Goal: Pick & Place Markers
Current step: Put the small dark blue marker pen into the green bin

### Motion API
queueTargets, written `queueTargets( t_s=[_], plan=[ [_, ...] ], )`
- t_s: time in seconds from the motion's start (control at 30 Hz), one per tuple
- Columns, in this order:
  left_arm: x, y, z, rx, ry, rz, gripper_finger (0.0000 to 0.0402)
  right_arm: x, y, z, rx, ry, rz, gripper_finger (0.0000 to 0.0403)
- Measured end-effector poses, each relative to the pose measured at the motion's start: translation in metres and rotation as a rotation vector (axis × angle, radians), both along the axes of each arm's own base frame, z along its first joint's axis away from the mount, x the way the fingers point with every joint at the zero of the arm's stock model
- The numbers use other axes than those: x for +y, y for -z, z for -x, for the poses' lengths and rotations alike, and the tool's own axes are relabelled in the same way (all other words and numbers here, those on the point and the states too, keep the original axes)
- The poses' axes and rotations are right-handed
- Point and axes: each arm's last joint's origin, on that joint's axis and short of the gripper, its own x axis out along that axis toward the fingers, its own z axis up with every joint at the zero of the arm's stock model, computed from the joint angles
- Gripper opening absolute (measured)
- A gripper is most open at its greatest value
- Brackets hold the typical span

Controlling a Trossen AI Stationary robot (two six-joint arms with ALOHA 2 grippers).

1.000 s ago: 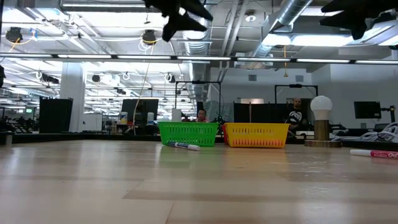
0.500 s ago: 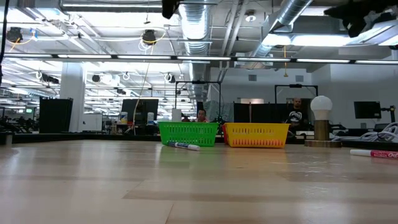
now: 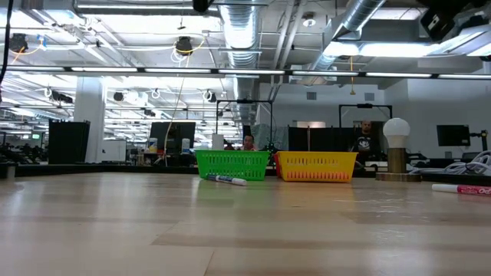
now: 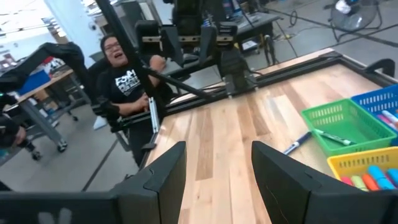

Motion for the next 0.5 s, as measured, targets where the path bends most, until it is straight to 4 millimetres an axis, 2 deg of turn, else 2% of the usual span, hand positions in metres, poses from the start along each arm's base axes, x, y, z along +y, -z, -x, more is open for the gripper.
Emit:
queueTargets(
  t_s=[0.2,0.3,0.5],
  plan=[
    [0.007,0.011,0.001,0.056,-0.026,0.004,0.0145,0.001,0.000,0.000,0.000,-0.024,-0.004,0.0170],
    [0.017,0.032,0.004,0.103,-0.069,0.063,0.0145,0.001,0.000,0.000,-0.001,-0.024,-0.004,0.0170],
    [0.034,0.089,0.017,0.260,-0.167,0.301,0.0145,0.000,0.000,0.000,0.001,0.003,0.000,0.0170]
  ],
)
